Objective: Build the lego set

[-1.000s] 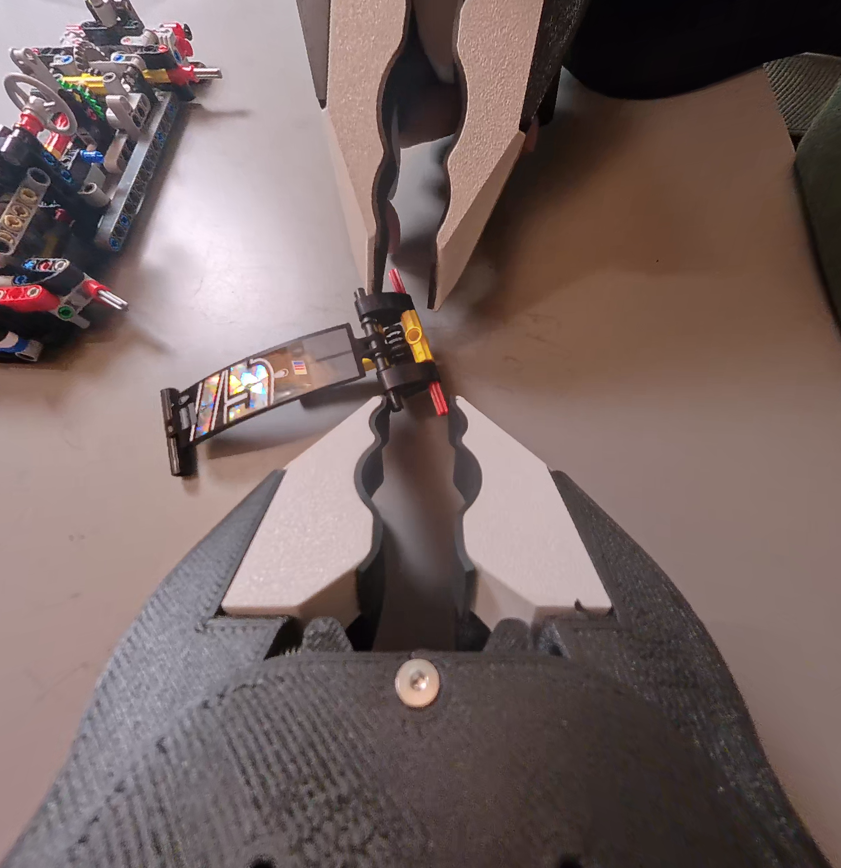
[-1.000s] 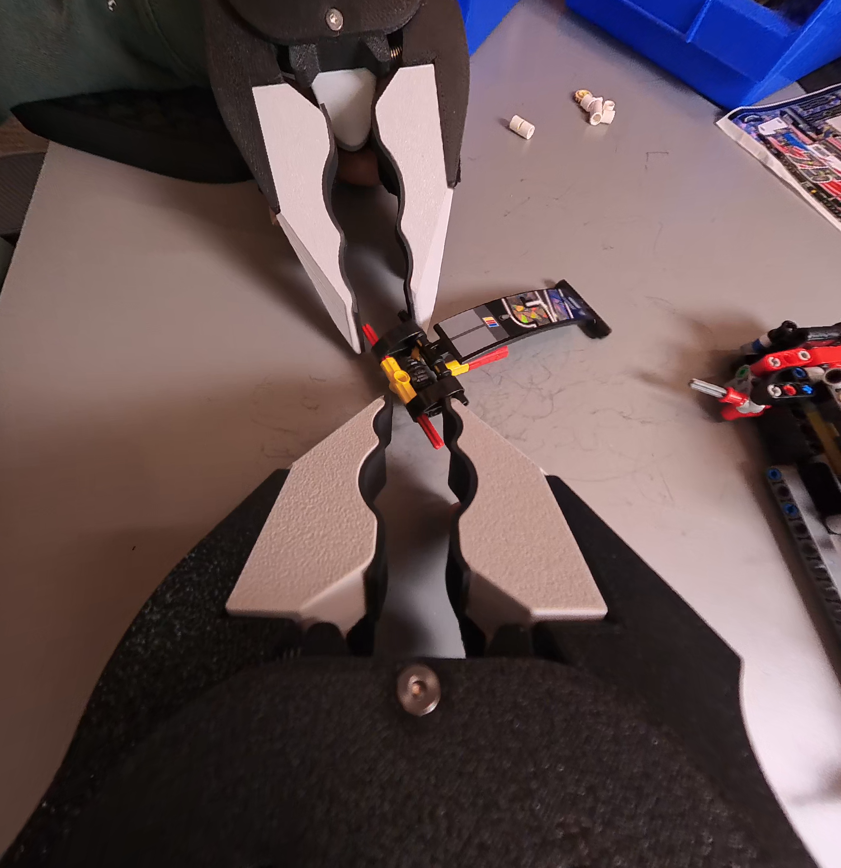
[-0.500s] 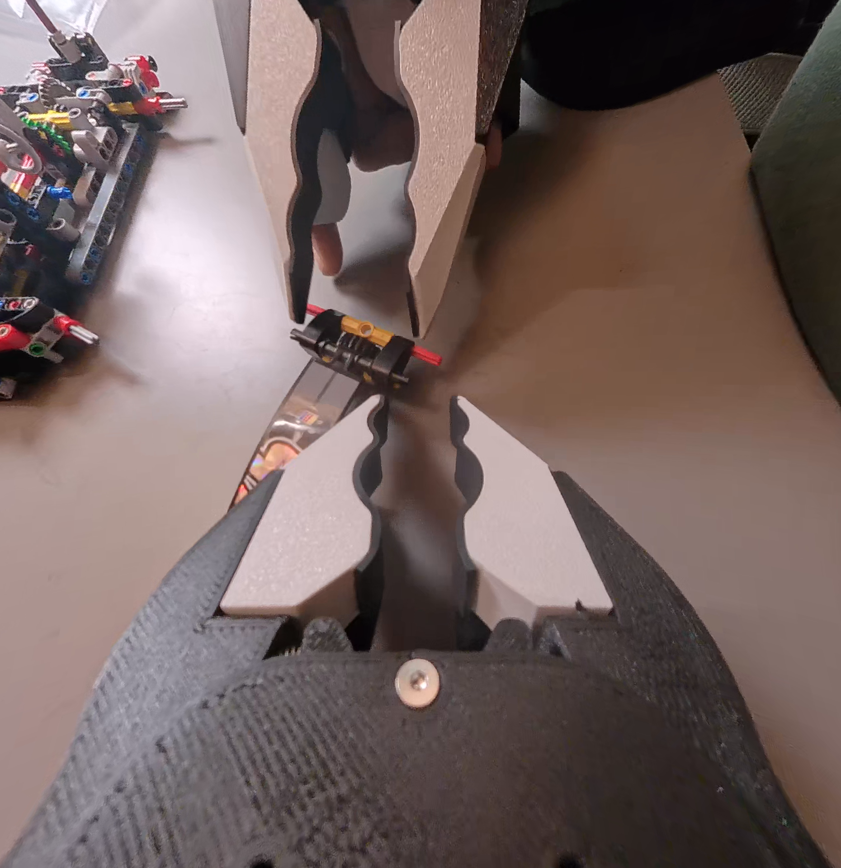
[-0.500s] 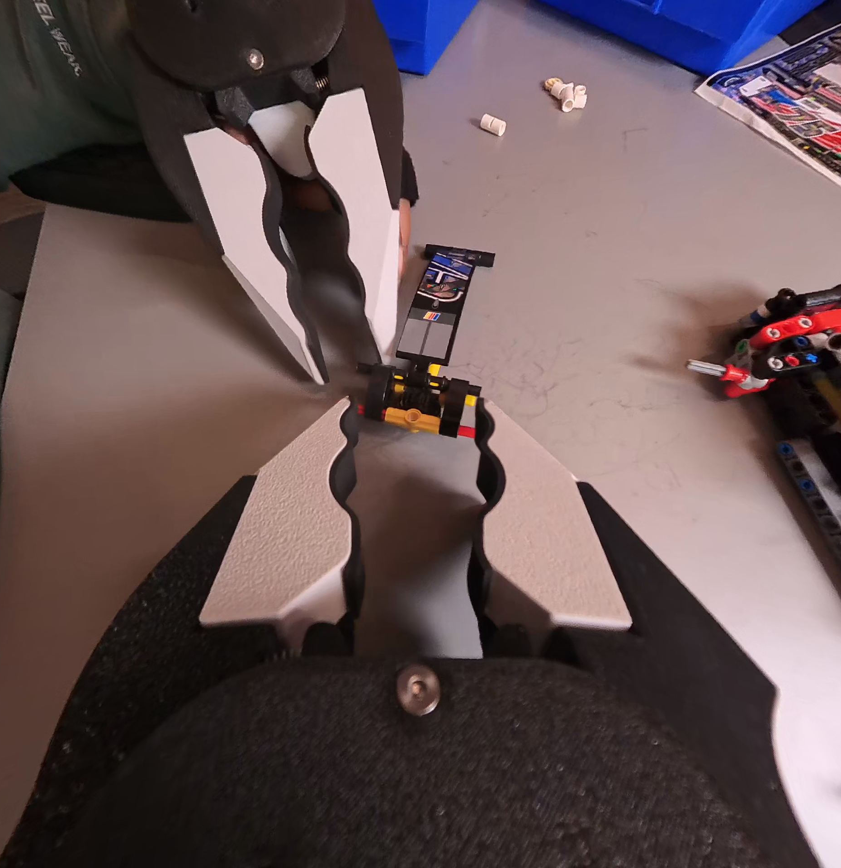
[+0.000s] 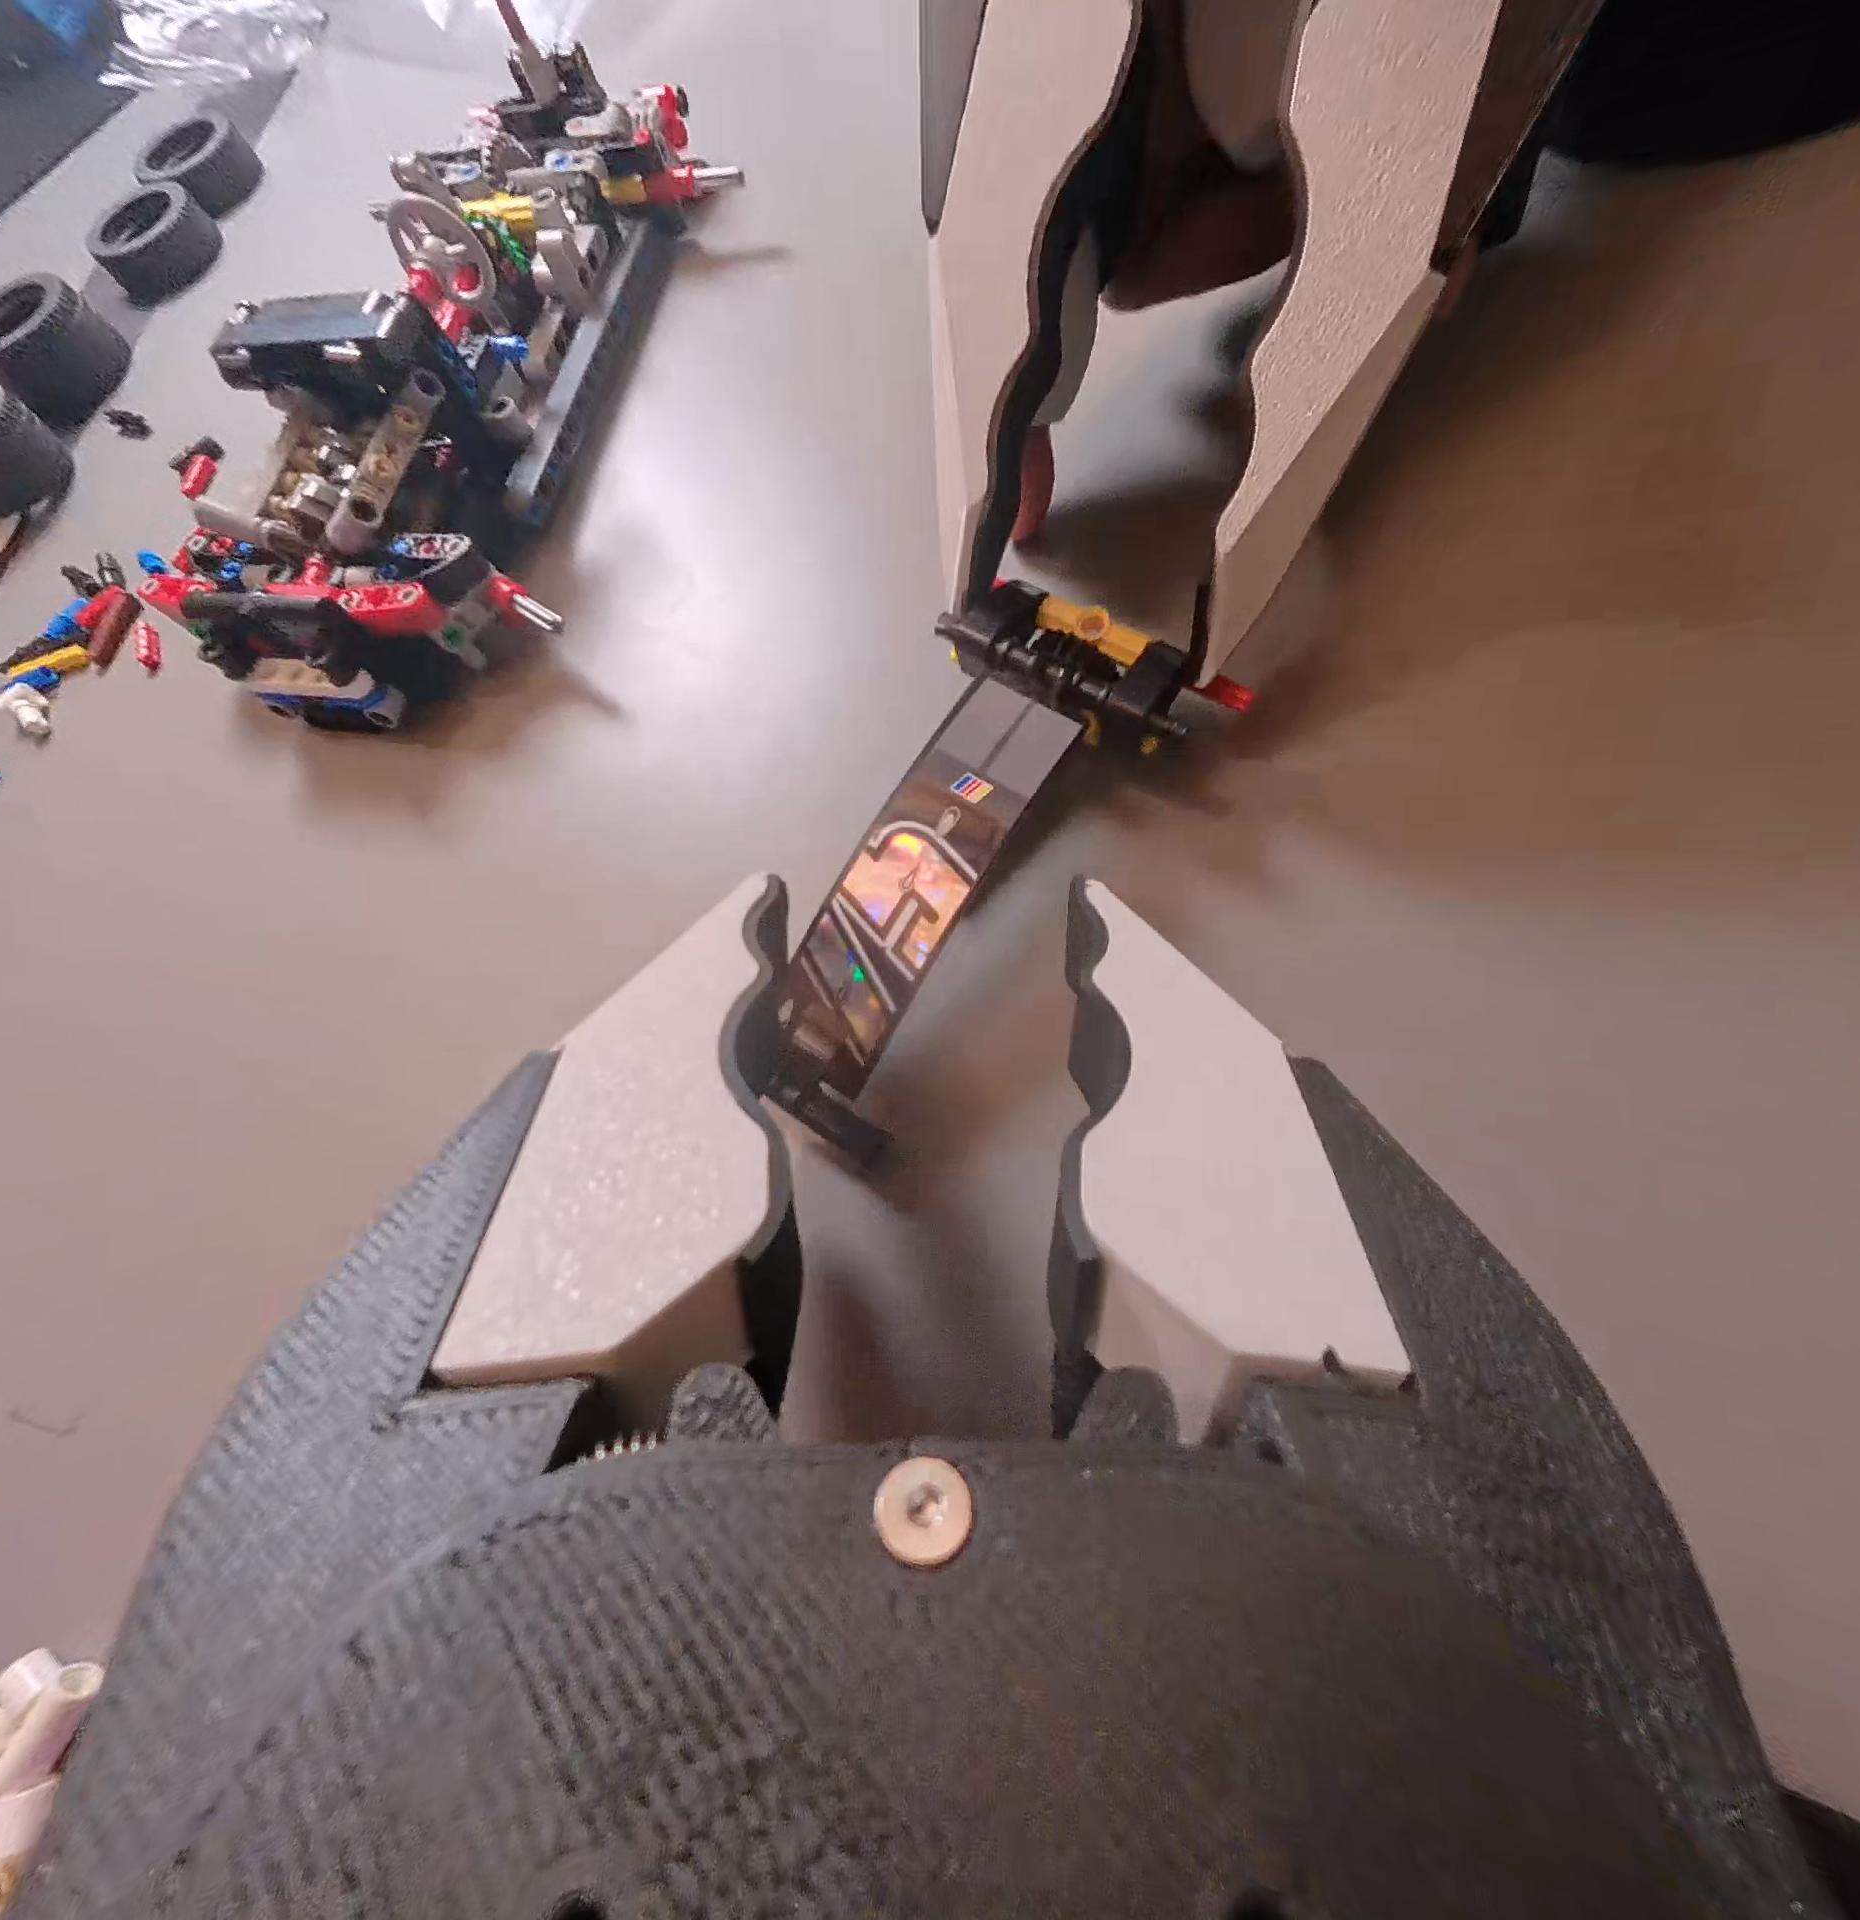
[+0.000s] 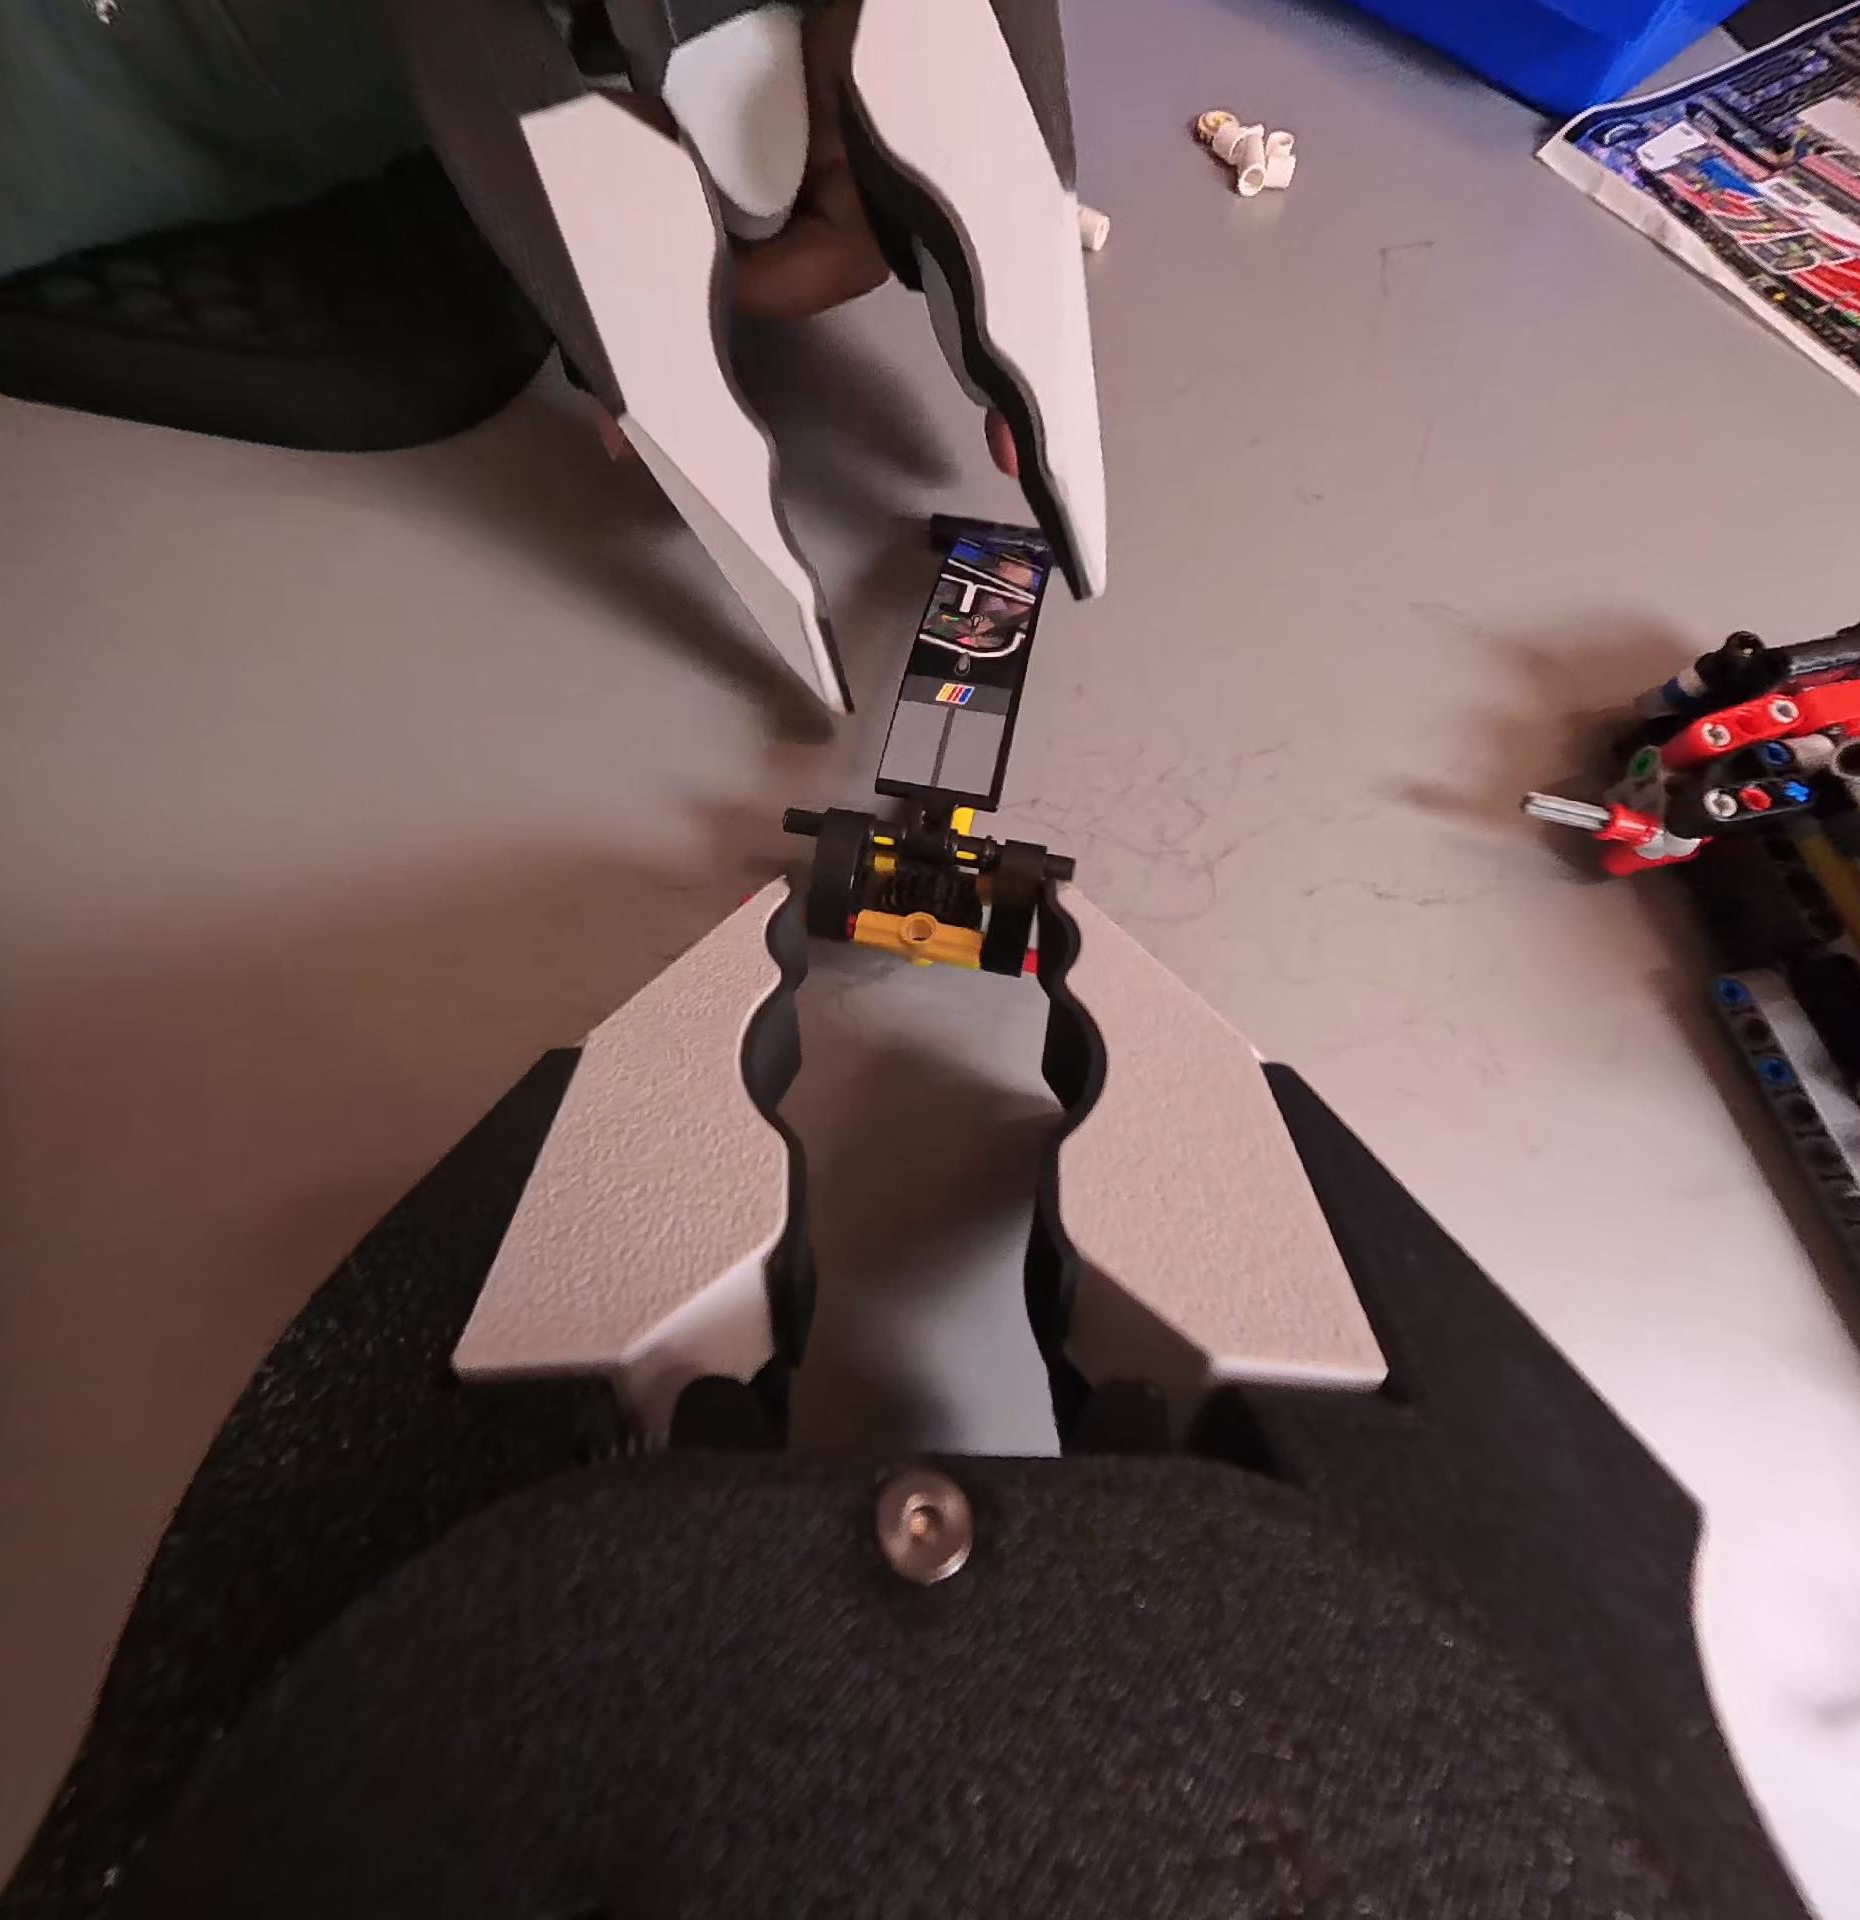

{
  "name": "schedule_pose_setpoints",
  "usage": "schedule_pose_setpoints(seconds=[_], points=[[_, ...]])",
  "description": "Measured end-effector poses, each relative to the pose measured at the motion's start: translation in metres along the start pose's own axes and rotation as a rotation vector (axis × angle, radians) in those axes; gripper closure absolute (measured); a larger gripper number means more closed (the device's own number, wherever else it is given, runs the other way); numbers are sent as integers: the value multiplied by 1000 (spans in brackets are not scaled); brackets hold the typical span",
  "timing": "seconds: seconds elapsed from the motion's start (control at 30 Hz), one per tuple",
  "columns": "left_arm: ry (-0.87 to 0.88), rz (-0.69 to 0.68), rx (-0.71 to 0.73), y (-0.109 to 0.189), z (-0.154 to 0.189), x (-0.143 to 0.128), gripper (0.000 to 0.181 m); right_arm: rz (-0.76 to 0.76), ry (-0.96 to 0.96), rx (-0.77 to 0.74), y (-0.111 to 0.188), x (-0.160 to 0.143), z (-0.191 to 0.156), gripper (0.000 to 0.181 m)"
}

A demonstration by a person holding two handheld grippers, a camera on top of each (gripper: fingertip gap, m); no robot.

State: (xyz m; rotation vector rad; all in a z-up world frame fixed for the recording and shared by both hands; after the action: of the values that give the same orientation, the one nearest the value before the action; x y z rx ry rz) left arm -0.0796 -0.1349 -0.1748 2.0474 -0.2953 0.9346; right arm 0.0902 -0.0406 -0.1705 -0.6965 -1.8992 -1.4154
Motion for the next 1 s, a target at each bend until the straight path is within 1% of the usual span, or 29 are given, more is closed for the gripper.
schedule_pose_setpoints(seconds=[0.1,0.23,0.3,0.4,0.47,0.57,0.67,1.0], points=[[-18,-14,-15,-6,3,1,131,0,15,-2,0,0,0,141],[-22,6,-33,-4,4,3,142,-3,91,17,2,-2,-1,141],[-26,16,-43,-4,6,4,142,-5,145,34,3,-3,-2,141],[-33,38,-63,-4,8,7,137,-2,200,45,4,-5,-4,141],[-39,42,-71,-5,10,8,139,-3,221,43,4,-5,-5,141],[-60,46,-61,-7,12,11,145,-6,231,37,4,-5,-5,141],[-74,49,-65,-7,15,14,155,2,230,21,5,-3,-5,142],[-103,49,-67,-9,19,17,158,-3,233,34,5,-3,-6,142]])
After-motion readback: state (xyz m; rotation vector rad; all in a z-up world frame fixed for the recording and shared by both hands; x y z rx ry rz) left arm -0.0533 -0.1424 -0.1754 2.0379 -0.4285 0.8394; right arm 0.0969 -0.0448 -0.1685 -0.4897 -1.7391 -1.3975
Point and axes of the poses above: each gripper's, where its closed fingertips meet, y back along the fingers, x out of its top, z = x × y across the jaws, the point moved 10 cm from there along y, back along the fingers, and after that the axes turned 15 degrees about -y, right-handed, at the moved point
